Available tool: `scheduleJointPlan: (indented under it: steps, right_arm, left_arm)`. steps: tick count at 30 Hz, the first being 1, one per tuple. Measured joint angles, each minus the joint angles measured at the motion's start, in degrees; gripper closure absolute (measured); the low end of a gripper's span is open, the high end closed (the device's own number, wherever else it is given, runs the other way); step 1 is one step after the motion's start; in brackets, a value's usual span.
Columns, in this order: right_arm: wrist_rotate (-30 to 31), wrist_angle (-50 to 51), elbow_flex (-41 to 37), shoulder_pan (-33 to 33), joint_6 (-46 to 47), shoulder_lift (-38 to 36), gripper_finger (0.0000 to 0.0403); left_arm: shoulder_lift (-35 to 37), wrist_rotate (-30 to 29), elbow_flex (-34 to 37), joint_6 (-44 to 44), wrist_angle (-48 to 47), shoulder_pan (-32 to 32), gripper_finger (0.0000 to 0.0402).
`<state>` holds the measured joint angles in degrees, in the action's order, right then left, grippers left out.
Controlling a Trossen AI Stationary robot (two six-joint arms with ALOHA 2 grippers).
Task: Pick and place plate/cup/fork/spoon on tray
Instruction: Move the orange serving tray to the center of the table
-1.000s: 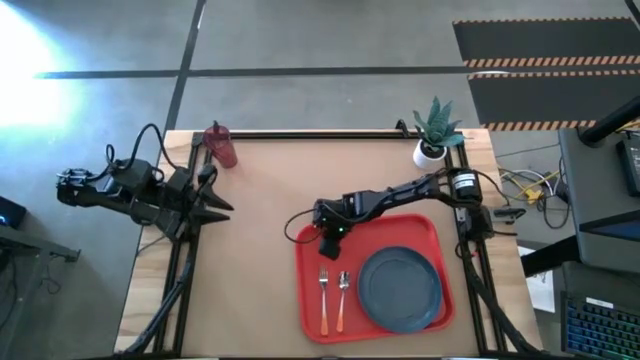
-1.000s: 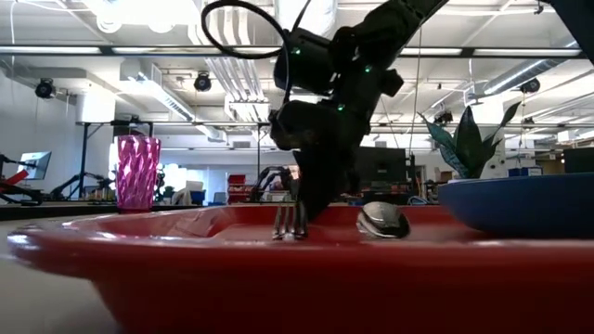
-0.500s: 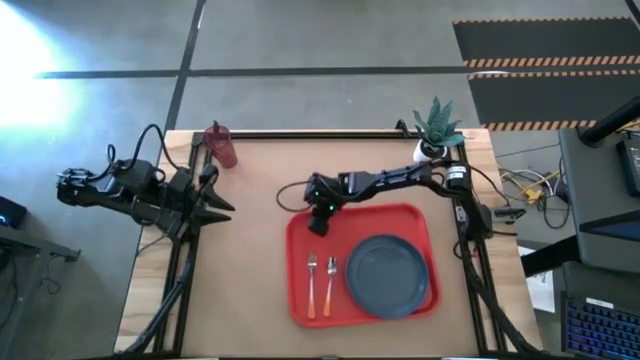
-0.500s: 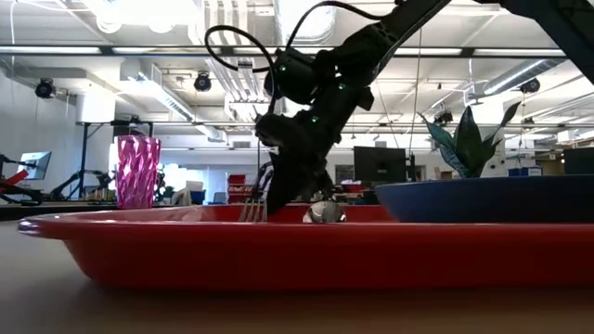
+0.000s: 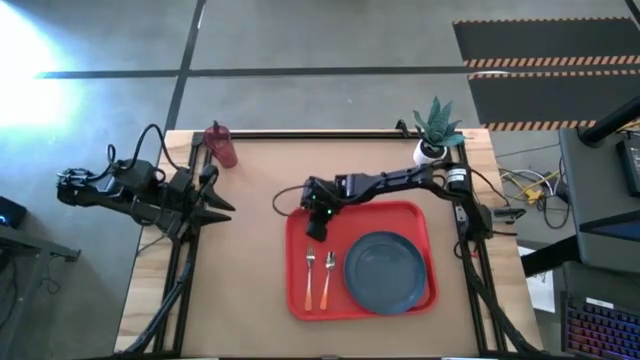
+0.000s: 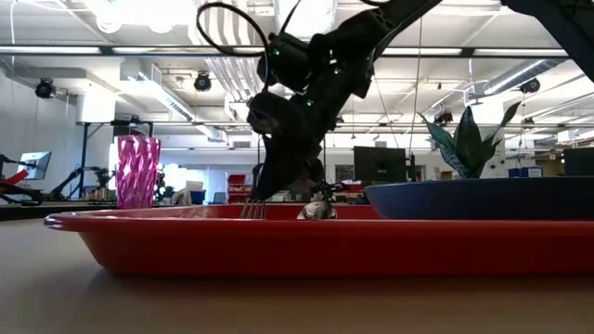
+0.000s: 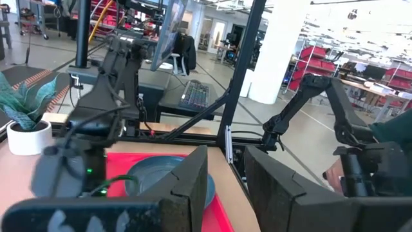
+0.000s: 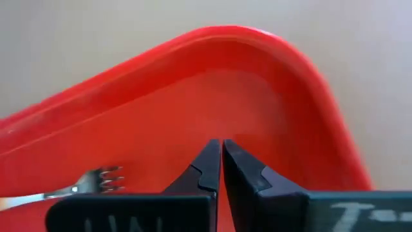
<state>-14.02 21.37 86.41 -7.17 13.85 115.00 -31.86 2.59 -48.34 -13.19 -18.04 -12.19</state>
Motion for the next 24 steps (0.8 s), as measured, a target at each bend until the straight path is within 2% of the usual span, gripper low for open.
scheduleJointPlan:
  steps: [6,17,24]
  right_arm:
    - [0.0,-0.2,-0.7,3.4,0.5,0.3,0.0394]
    - [0.3,-2.5,-2.6,3.3,2.0,2.1,0.0394]
    - [-4.4,-8.2,-1.6,1.4,2.5,6.0,0.0394]
  left_arm:
    - [0.0,0.0,0.0,0.0,0.0,0.0,0.0315]
    - [-0.2,0.0,0.0,0.0,0.0,0.0,0.0315]
    - [-0.2,0.0,0.0,0.0,0.0,0.0,0.0315]
